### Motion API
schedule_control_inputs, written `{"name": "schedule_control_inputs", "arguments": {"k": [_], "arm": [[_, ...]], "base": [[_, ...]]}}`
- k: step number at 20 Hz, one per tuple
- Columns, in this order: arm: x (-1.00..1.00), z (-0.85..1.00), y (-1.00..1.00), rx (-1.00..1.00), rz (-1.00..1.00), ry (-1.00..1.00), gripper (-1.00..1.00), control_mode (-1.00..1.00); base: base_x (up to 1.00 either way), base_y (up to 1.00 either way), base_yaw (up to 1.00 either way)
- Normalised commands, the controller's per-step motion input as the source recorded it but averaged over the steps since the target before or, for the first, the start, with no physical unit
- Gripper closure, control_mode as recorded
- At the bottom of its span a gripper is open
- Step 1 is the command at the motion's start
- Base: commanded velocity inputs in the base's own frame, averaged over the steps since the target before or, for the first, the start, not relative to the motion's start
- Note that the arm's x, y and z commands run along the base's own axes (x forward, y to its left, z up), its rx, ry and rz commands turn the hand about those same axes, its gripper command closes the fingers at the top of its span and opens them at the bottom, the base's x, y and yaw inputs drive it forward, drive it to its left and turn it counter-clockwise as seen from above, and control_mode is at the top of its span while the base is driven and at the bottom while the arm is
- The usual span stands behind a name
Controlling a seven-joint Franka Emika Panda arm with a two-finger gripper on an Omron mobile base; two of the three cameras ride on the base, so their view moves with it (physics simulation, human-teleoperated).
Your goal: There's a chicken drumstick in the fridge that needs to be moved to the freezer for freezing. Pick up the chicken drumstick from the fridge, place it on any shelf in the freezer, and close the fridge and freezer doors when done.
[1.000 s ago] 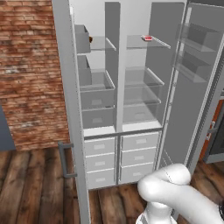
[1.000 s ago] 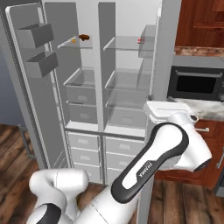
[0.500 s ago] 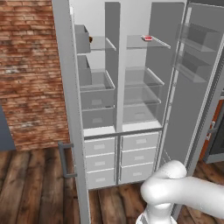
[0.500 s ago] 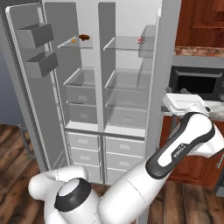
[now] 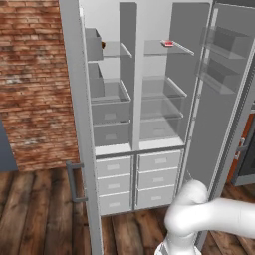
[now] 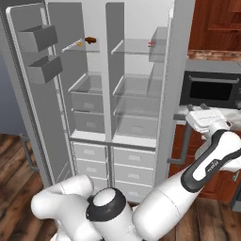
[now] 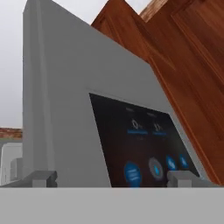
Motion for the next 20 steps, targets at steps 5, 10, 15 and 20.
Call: {"name": "schedule_control_inputs", "arguments": {"k": [5,10,15,20], "arm": [[0.13,-0.26,-0.53,0.0,0.05,0.0,-1.0,-1.0],[-0.07,-0.01,-0.44,0.0,0.07,-0.06,-1.0,-1.0],[-0.43,-0.22,0.0,-0.09,0.13,-0.13,-1.0,-1.0],[-0.76,-0.69,0.53,-0.33,0.14,-0.23,-1.0,-1.0]], "base": [[0.0,0.0,0.0],[0.0,0.0,0.0],[0.0,0.0,0.0],[0.0,0.0,0.0]]}}
